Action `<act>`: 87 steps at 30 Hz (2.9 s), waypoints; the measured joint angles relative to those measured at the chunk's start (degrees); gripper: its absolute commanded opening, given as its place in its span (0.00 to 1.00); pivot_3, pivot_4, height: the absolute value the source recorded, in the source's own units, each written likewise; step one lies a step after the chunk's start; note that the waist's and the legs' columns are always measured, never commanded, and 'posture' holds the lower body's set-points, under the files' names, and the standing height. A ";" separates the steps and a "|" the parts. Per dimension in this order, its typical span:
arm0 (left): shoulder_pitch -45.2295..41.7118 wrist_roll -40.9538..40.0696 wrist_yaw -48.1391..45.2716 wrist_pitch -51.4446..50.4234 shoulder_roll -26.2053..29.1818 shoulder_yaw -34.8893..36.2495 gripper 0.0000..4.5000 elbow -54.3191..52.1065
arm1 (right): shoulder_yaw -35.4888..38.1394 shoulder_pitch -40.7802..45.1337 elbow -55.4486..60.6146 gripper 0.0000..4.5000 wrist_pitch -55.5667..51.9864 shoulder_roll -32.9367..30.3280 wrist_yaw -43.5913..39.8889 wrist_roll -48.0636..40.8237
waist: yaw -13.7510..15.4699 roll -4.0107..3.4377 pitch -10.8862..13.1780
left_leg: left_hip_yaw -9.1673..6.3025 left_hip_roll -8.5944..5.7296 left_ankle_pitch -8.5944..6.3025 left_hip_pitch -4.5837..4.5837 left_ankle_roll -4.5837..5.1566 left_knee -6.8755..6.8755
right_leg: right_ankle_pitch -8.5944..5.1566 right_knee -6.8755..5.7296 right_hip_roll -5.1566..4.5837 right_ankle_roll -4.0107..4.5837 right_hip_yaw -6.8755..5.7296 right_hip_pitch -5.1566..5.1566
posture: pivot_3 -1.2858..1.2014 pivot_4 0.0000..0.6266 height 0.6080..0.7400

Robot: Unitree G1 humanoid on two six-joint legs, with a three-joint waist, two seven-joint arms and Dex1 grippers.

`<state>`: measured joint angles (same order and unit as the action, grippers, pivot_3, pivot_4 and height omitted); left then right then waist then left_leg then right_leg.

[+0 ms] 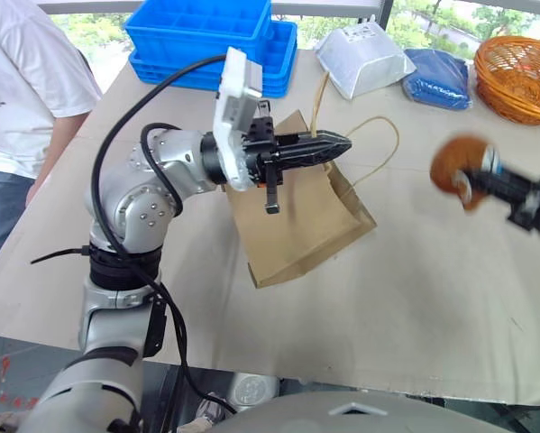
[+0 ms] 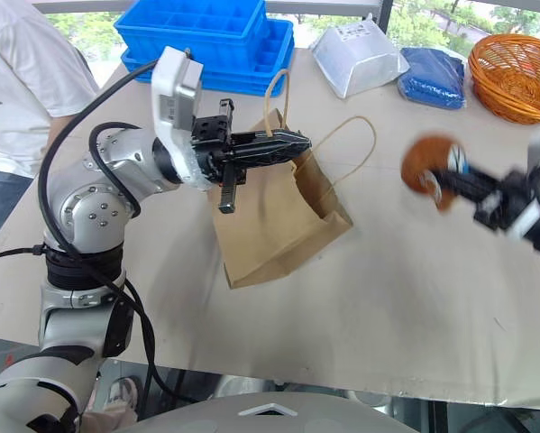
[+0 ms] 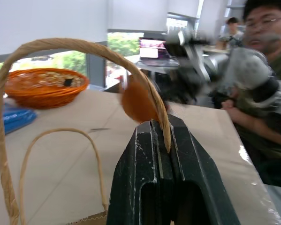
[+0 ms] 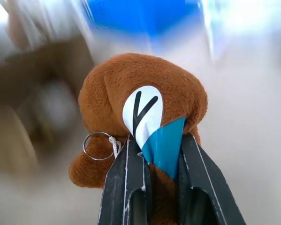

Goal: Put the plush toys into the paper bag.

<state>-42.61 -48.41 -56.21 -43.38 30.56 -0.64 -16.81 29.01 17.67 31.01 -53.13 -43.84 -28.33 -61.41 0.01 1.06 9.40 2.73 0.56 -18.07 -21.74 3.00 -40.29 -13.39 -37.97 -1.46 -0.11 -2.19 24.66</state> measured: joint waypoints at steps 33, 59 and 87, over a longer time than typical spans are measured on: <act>4.34 -0.19 -2.14 -0.03 6.03 0.36 0.00 -3.81 | -31.31 13.07 -0.44 0.94 15.56 -0.29 -23.37 25.97 | 0.88 0.01 0.00 | -0.26 -0.13 -0.10 -0.28 0.17 -0.04 | 0.01 0.06 -0.27 -0.01 -0.12 0.09 | 0.52 0.24 1.00; 6.89 -0.06 -0.94 0.58 8.11 0.78 0.00 -7.53 | -10.95 7.99 -8.64 0.46 -13.03 0.81 25.75 -37.26 | 0.78 -0.02 -0.01 | -0.18 -0.15 -0.12 -0.25 0.21 -0.01 | 0.01 0.09 -0.22 -0.01 -0.07 0.03 | 0.52 0.24 1.00; -1.42 2.18 1.70 4.54 1.94 5.32 0.00 14.05 | -11.21 15.34 -0.16 0.02 6.33 3.94 31.54 -50.59 | 0.68 0.00 0.00 | -0.13 -0.08 -0.11 -0.28 0.19 -0.01 | 0.01 0.07 -0.11 -0.02 0.03 0.10 | 0.52 0.24 1.00</act>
<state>-44.04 -46.22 -54.51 -38.84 32.50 4.68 -2.76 17.81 33.01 30.85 -46.80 -39.91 3.21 -112.00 0.69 1.06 9.41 2.60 0.49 -18.18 -22.03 3.19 -40.30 -13.38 -37.90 -1.57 -0.14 -2.17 24.76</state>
